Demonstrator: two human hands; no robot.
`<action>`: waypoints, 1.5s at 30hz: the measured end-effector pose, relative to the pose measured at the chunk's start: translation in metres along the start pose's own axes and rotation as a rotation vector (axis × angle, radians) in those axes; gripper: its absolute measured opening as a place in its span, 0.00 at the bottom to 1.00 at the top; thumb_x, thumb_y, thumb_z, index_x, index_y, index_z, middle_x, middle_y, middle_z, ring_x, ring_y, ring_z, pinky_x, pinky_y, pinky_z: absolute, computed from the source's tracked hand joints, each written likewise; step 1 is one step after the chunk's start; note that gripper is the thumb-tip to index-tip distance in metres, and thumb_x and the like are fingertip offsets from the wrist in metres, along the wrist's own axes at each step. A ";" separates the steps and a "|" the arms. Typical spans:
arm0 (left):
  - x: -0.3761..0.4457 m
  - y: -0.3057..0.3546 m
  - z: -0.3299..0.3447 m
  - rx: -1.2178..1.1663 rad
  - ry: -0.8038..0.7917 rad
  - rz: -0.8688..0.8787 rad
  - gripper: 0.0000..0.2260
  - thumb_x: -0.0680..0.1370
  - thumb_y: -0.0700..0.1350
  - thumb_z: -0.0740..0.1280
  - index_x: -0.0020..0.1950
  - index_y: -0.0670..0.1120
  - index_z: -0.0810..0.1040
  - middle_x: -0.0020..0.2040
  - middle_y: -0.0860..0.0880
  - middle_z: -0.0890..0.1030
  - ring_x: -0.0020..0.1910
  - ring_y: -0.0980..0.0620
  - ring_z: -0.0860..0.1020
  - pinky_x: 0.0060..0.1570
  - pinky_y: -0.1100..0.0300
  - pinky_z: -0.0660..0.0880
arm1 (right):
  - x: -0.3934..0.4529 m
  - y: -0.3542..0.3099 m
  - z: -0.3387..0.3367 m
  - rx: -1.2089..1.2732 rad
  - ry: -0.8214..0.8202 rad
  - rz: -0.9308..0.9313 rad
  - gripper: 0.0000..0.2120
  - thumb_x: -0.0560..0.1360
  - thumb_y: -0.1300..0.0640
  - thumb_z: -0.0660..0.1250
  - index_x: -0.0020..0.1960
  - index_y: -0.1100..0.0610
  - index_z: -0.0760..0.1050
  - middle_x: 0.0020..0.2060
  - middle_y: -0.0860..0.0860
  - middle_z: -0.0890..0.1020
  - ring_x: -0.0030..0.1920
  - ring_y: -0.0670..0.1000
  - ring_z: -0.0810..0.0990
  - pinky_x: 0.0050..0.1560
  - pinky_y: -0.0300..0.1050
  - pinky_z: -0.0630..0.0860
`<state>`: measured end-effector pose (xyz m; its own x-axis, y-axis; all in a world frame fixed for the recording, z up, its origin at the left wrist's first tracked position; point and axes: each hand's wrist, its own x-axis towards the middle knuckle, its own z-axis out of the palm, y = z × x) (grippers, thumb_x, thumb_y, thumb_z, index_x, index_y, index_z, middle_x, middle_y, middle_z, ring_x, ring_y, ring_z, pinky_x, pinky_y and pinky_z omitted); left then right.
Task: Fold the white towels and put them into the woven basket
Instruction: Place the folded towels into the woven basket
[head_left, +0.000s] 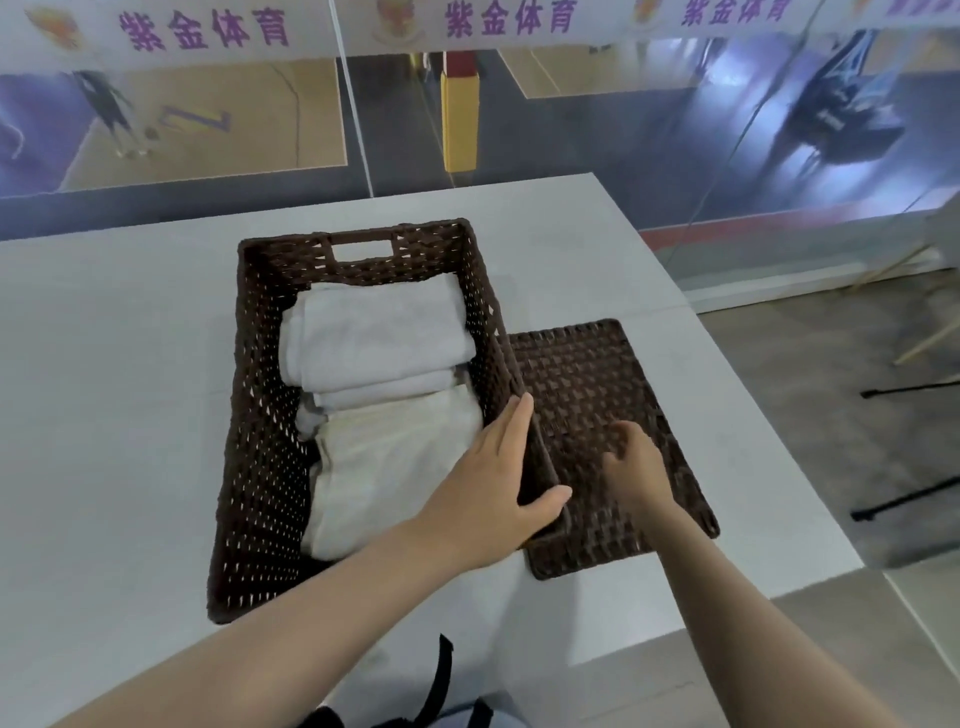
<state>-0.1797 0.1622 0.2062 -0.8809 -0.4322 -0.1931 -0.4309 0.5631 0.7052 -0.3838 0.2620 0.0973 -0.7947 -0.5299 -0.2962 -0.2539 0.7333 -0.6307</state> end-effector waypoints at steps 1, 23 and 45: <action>0.001 0.000 0.000 0.007 0.002 -0.001 0.40 0.78 0.62 0.60 0.79 0.55 0.36 0.79 0.60 0.40 0.78 0.60 0.43 0.77 0.58 0.49 | 0.005 0.016 -0.002 -0.073 -0.003 0.057 0.24 0.73 0.57 0.61 0.69 0.56 0.68 0.64 0.56 0.75 0.62 0.58 0.74 0.63 0.57 0.73; 0.003 -0.001 0.010 -0.026 -0.046 -0.005 0.39 0.79 0.62 0.60 0.78 0.58 0.33 0.78 0.65 0.38 0.77 0.63 0.41 0.73 0.63 0.48 | 0.017 0.116 -0.020 -0.224 -0.028 0.539 0.48 0.58 0.39 0.80 0.68 0.55 0.60 0.60 0.59 0.71 0.61 0.62 0.71 0.63 0.59 0.72; 0.003 -0.008 0.006 -0.409 0.090 -0.047 0.26 0.81 0.53 0.61 0.78 0.56 0.58 0.75 0.58 0.61 0.72 0.62 0.62 0.72 0.61 0.62 | -0.097 -0.100 -0.054 0.515 -0.192 -0.126 0.15 0.80 0.60 0.60 0.54 0.44 0.81 0.47 0.45 0.86 0.50 0.47 0.84 0.55 0.53 0.80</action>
<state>-0.1807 0.1609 0.1956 -0.8339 -0.5205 -0.1837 -0.3406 0.2234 0.9133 -0.3110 0.2630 0.2278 -0.6490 -0.7033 -0.2903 -0.0005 0.3820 -0.9242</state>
